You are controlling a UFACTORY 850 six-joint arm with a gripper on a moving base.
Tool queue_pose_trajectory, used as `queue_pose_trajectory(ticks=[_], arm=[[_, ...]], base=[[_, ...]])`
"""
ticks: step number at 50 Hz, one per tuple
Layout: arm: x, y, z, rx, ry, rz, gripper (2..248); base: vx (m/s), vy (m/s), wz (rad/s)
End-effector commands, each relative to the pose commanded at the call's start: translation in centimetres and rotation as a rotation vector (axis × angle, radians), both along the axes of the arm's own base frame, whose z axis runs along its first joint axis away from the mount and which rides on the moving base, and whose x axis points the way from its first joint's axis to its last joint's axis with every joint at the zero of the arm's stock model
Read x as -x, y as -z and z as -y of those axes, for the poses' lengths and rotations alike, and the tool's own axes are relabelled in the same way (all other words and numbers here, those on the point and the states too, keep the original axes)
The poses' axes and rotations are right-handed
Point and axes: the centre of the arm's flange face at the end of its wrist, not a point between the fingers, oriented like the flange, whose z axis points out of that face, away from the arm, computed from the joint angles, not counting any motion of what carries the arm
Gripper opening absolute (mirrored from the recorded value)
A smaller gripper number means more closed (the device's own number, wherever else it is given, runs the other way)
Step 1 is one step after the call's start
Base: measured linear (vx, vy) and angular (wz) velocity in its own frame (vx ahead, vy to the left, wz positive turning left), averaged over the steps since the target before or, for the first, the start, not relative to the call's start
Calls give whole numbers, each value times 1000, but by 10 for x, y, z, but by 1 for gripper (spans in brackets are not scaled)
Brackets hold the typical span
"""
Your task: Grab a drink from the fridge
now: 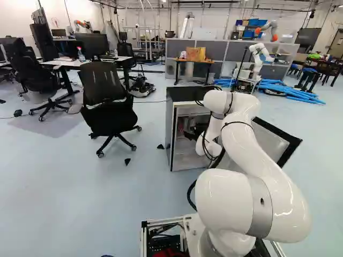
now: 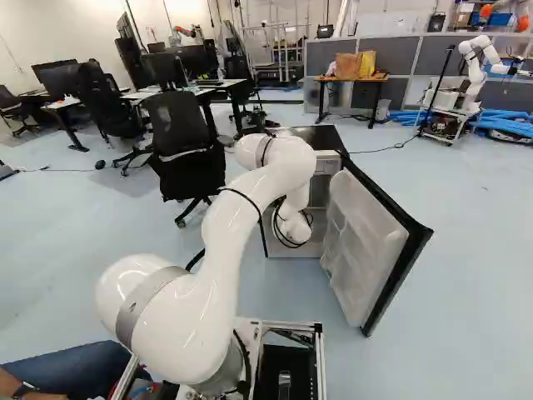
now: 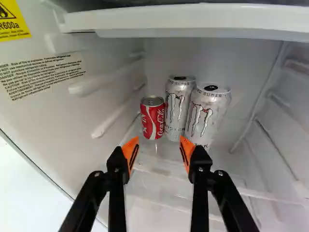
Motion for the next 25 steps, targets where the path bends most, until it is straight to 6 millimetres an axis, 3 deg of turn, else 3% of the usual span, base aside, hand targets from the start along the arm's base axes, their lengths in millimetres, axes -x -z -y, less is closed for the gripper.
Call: queue_pose_trajectory(ticks=[25], arm=[[0, 0, 0, 0, 0, 0, 81]], base=[[0, 0, 0]])
